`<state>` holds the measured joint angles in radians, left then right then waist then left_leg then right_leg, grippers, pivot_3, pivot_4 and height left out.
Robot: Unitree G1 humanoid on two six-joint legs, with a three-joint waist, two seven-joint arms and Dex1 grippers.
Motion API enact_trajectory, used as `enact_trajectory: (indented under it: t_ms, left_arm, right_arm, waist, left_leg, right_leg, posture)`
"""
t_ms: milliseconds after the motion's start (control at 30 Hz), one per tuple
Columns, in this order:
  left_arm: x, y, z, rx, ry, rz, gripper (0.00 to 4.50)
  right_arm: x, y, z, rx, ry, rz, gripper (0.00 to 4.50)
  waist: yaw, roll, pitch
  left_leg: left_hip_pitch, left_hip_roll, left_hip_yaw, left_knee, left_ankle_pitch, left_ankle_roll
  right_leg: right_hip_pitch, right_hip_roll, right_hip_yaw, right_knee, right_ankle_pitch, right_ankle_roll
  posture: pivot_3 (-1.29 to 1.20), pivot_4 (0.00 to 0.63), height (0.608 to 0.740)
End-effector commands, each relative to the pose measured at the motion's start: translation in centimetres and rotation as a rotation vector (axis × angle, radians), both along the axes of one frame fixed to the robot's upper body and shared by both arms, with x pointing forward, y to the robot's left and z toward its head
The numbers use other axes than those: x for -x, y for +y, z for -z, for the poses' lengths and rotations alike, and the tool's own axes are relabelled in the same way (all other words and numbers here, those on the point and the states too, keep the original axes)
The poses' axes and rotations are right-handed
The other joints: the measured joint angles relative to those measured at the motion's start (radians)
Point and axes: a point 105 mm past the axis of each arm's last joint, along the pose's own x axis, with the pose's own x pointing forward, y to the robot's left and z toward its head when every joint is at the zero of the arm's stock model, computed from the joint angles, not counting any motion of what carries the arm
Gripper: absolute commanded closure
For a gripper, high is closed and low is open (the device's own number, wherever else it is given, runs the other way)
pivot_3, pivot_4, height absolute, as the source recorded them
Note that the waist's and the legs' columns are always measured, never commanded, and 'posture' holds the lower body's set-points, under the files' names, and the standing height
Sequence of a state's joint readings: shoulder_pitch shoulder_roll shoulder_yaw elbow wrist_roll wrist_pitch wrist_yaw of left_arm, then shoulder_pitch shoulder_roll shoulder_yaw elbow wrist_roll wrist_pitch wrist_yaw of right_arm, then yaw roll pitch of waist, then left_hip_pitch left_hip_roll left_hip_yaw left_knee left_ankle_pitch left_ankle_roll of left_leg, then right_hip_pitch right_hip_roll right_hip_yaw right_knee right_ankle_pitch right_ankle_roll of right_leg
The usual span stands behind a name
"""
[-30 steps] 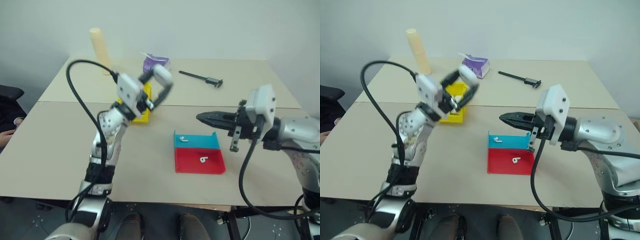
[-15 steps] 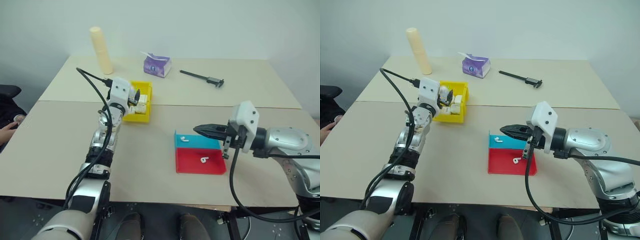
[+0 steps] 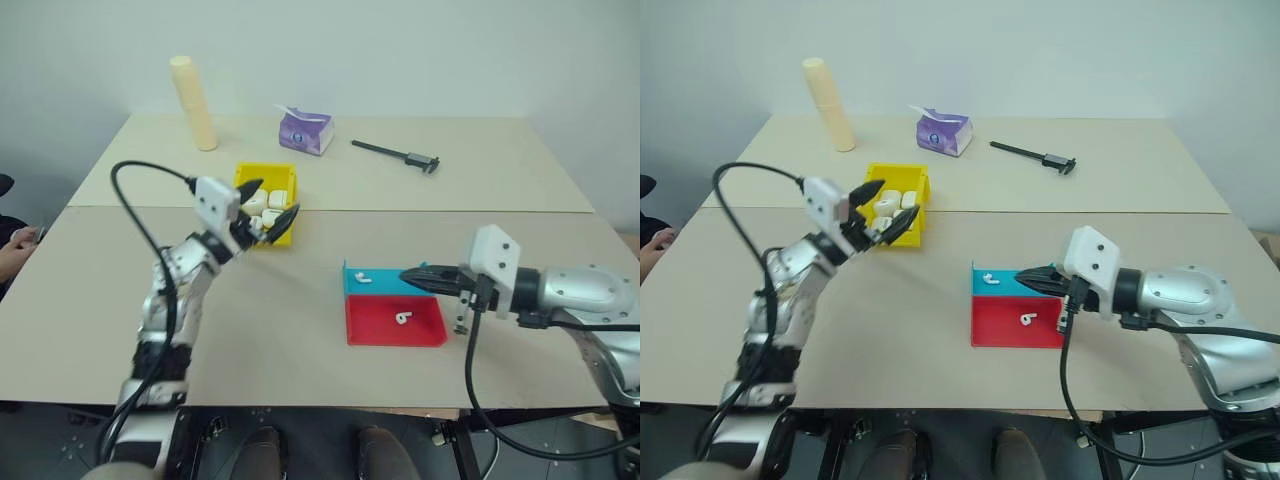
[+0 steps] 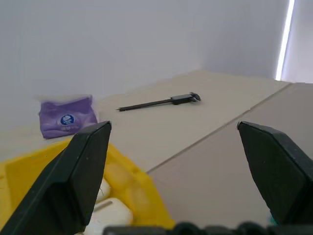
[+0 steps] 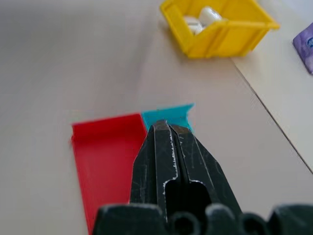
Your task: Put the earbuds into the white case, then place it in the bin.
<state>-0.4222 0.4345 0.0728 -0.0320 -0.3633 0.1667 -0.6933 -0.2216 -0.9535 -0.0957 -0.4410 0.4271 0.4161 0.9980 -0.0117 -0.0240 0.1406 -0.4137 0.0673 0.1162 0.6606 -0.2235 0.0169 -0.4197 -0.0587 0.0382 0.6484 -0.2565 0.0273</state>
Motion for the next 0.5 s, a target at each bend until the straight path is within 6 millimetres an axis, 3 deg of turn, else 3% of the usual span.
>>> enact_trajectory:
  t_ms: [33, 200, 500]
  left_arm:
    - [4.1, 0.1, -1.5, -0.104, -0.04, 0.13, 0.01]
    - [7.8, 1.6, 0.2, -0.296, 0.061, 0.163, 0.01]
    - [10.1, 2.8, 0.4, -0.317, 0.114, 0.167, 0.01]
  right_arm:
    - [0.4, -2.5, -1.9, 0.082, -0.088, -0.015, 4.5]
    - [0.8, -5.7, -1.8, 0.224, -0.125, -0.029, 4.5]
    - [-0.9, -7.2, -2.4, 0.251, -0.174, 0.008, 4.5]
  waist:
    - [0.0, 0.0, 0.0]
    - [0.0, 0.0, 0.0]
    - [-0.002, 0.0, 0.0]
  left_leg:
    - [0.002, 0.0, 0.0, 0.0, 0.0, 0.0]
    - [0.007, 0.001, -0.001, -0.001, 0.0, 0.0]
    - [0.014, 0.001, -0.001, -0.002, -0.001, 0.0]
  right_leg:
    - [0.001, 0.0, 0.0, 0.0, 0.0, 0.0]
    - [0.005, 0.0, 0.0, -0.001, 0.0, 0.0]
    - [0.012, 0.0, 0.001, -0.002, -0.001, -0.002]
  posture:
    - [0.0, 0.15, 0.74]
    - [0.0, 0.15, 0.74]
    - [0.0, 0.15, 0.74]
